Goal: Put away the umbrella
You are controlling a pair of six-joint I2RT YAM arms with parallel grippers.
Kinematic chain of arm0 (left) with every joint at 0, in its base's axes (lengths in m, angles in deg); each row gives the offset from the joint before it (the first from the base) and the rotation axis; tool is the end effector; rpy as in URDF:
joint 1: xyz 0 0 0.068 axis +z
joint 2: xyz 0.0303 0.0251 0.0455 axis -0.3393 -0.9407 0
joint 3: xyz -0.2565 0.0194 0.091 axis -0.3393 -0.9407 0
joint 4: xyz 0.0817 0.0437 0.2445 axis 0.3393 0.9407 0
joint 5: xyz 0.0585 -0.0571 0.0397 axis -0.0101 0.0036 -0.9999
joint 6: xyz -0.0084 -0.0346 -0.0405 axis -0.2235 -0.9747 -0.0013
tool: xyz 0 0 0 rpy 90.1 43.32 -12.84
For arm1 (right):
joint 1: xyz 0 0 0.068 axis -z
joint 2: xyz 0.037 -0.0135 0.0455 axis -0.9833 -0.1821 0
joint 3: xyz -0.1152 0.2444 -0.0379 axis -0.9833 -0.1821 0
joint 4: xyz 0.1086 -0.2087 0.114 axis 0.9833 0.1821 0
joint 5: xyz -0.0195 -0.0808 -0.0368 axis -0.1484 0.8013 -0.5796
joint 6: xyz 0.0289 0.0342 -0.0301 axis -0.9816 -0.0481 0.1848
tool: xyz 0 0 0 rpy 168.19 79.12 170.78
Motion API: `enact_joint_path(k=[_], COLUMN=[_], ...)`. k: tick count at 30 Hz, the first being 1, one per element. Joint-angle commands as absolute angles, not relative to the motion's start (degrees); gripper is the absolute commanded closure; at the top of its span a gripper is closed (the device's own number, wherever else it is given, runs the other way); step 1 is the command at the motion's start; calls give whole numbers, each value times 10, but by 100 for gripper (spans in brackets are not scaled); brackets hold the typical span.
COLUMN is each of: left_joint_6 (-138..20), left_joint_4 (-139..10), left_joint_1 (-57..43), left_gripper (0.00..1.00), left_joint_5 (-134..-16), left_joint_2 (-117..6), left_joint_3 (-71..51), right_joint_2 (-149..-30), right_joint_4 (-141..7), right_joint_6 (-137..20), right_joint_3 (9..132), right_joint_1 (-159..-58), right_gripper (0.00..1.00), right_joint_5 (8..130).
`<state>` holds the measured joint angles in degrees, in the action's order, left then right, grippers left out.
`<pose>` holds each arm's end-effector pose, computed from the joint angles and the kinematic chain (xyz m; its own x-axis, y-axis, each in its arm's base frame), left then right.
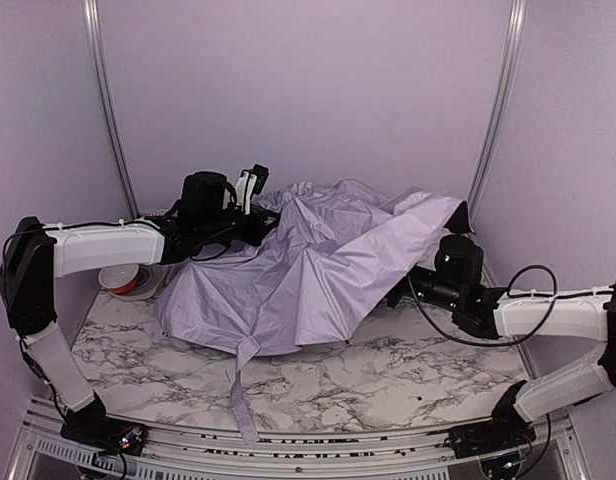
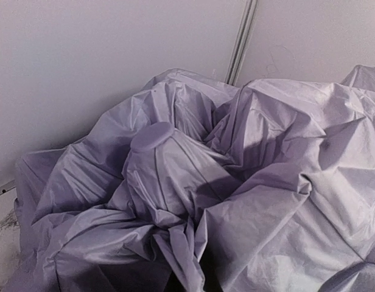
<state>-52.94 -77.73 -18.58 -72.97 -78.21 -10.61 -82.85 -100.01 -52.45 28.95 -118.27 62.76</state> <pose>0.3181 -0.2602 0.2957 -0.2318 0.0601 -0.9709 0.7270 0.6738 -0.1319 0.2143 0.1833 0.2374 -0.1265 -0.0832 -0.9885 -0.7936 0.6063 0.0505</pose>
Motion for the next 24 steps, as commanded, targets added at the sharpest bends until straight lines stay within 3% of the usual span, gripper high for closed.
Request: enact_joint_path(k=[1, 8, 12, 17, 24], left_joint_6=[-585, -536, -508, -508, -499], left_joint_4=[-829, -833, -833, -833, -833], left_joint_1=[-152, -151, -151, -151, -151], left_gripper=[100, 100, 100, 100, 100], left_joint_5=[-722, -727, -714, -707, -700], left_joint_2=[-777, -769, -753, -746, -741], left_joint_3=[-126, -141, -151, -164, -174], right_joint_2=[-740, -596, -525, -493, -653], right_joint_4=[-865, -858, -853, -864, -834], right_joint_6=[-519, -517, -512, -475, -425], right_joint_3=[283, 266, 308, 341, 408], right_joint_1=[-1132, -1104, -1091, -1072, -1061], right_gripper=[26, 24, 25, 22, 15], right_joint_5=[520, 237, 202, 292, 468])
